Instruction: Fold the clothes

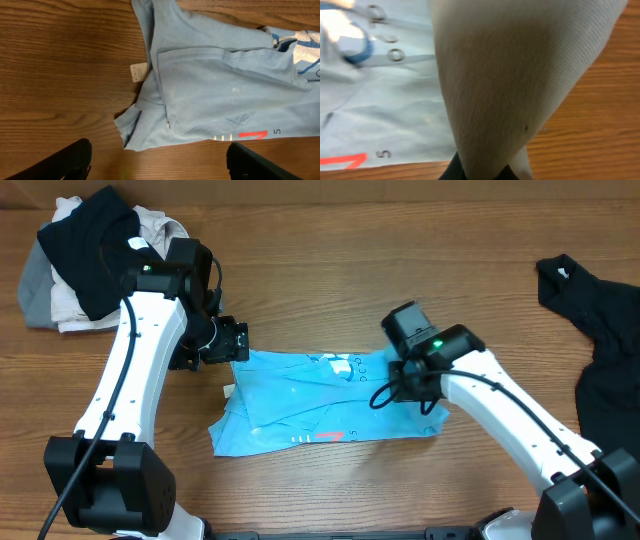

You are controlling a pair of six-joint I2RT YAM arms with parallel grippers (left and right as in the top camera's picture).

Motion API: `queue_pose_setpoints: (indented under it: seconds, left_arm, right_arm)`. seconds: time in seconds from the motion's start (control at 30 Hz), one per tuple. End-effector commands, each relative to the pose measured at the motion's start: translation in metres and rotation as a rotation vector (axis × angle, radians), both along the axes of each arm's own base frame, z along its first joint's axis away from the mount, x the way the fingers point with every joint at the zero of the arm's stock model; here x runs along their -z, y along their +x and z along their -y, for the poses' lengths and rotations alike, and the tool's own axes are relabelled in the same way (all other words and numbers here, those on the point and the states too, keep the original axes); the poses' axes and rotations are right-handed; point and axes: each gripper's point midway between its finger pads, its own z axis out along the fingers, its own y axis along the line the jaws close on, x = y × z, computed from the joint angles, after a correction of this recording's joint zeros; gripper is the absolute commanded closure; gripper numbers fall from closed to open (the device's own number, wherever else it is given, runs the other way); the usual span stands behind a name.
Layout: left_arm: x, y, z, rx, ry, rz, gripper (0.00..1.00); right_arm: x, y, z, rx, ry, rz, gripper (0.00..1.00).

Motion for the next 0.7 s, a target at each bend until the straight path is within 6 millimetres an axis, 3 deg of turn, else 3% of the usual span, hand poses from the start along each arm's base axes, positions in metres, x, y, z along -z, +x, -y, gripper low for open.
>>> queue_pose_setpoints:
  seconds: [0.0,0.1,0.13,0.3,0.67]
  left_arm:
    - [0.0,0.0,0.003,0.008,-0.008,-0.001,0.11]
    - [0.0,-0.001,0.002,0.008,-0.007,-0.005,0.11]
    - [0.0,-0.002,0.002,0.008,-0.007,-0.007,0.11]
    - [0.0,-0.003,0.002,0.008,-0.007,-0.011,0.11]
    - [0.0,-0.003,0.002,0.008,-0.007,-0.014,0.11]
  right_arm:
    - [-0.013,0.004,-0.023,-0.036,0.069,0.043,0.91]
    - [-0.01,-0.001,-0.043,-0.074,0.122,0.03,0.27]
    - [-0.009,-0.002,-0.047,-0.071,0.129,0.035,0.15]
    - [-0.008,0.001,-0.051,-0.016,0.14,0.06,0.13]
    - [-0.018,0.03,-0.017,0.17,0.195,0.076,0.11]
